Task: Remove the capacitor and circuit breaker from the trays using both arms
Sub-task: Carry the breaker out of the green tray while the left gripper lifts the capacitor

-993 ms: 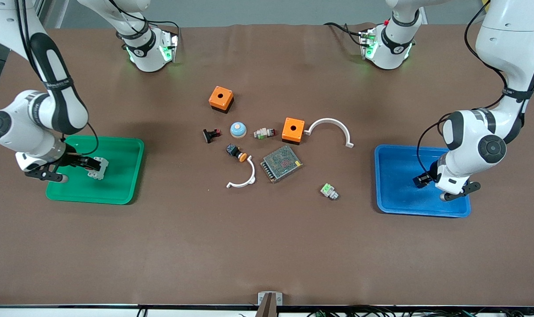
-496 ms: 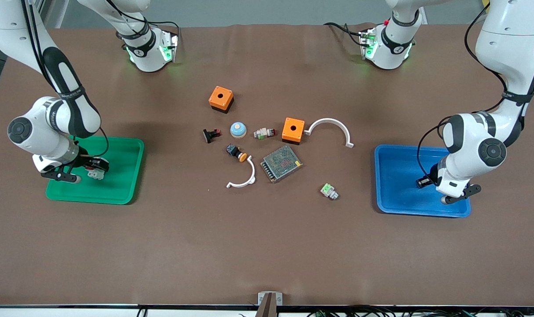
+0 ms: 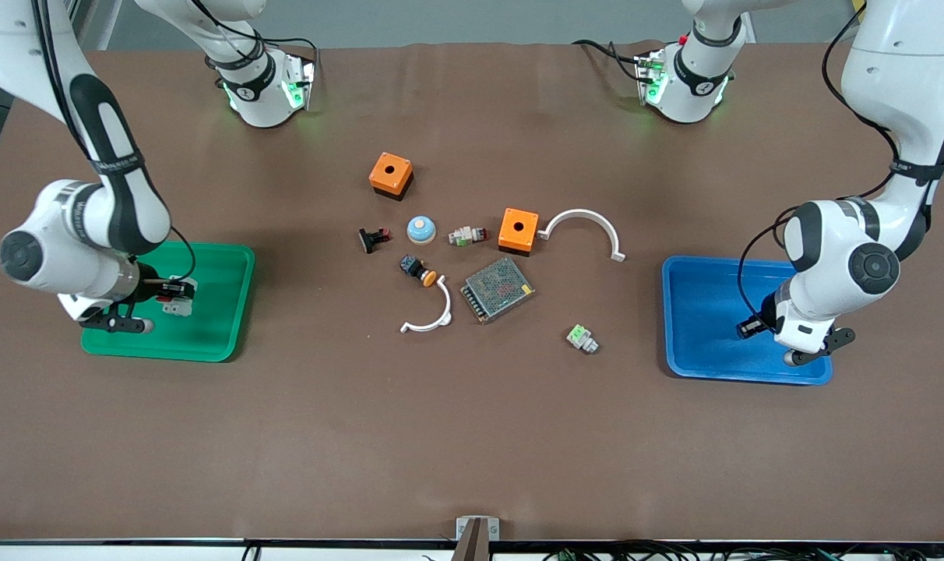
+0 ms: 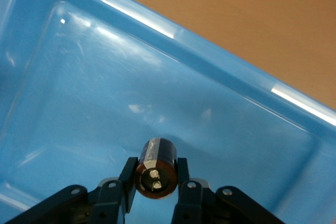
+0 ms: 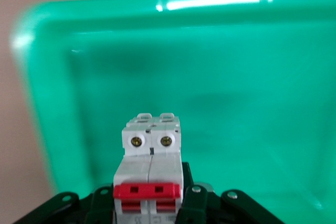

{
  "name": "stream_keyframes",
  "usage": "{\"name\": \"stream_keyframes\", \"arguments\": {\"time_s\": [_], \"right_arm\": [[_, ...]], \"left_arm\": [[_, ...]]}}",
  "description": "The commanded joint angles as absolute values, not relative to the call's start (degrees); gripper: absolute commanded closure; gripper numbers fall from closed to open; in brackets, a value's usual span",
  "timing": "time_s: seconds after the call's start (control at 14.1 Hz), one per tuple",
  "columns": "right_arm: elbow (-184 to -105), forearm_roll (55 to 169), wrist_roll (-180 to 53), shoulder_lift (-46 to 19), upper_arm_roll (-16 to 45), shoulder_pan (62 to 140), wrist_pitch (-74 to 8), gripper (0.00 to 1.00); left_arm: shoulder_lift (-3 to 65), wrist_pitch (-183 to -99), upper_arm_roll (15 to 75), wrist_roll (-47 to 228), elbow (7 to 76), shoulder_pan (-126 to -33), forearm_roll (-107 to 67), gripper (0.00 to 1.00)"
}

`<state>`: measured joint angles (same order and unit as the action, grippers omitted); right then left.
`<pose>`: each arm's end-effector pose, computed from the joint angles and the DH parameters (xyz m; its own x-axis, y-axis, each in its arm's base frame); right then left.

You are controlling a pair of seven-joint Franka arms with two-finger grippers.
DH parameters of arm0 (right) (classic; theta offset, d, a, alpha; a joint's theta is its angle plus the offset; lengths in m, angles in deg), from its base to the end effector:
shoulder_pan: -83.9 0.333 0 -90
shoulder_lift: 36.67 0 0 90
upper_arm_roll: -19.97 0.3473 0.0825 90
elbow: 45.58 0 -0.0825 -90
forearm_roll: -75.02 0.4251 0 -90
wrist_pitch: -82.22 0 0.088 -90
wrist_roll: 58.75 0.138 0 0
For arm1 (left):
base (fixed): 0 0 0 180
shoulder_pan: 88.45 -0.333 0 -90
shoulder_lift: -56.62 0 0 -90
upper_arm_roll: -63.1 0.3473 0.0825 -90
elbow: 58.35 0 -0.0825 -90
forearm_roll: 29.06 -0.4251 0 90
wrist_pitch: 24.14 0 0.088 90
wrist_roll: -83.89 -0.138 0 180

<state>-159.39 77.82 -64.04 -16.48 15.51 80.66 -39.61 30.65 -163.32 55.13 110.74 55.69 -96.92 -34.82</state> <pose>0.6124 -0.0788 0.2417 0.9759 -0.0658 -0.2079 -0.0731 -0.9969 -0.0276 0.6492 0.0090 0.1998 0.9153 0.4028 -0.0057 0.4027 -0.9153 -0.0076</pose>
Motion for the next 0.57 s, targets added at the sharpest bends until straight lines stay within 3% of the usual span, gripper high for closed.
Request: {"name": "stream_keyframes", "arguments": {"time_s": [0.0, 0.14, 0.5], "right_arm": [[-154.92, 80.80, -60.18, -17.60, 15.32, 88.35, -33.70, 0.98], [-155.09, 84.33, -54.64, -17.34, 15.23, 93.27, -35.28, 0.98], [-156.93, 84.60, -34.18, -15.06, 15.14, 107.87, -47.12, 0.99]], "left_arm": [[36.83, -156.79, 51.07, 117.09, 56.53, -96.09, -36.09, 1.00], [38.16, -153.18, 46.77, 122.36, 56.18, -96.09, -36.09, 1.00], [38.08, -153.16, 39.64, 130.02, 55.48, -95.66, -36.09, 1.00]]}}
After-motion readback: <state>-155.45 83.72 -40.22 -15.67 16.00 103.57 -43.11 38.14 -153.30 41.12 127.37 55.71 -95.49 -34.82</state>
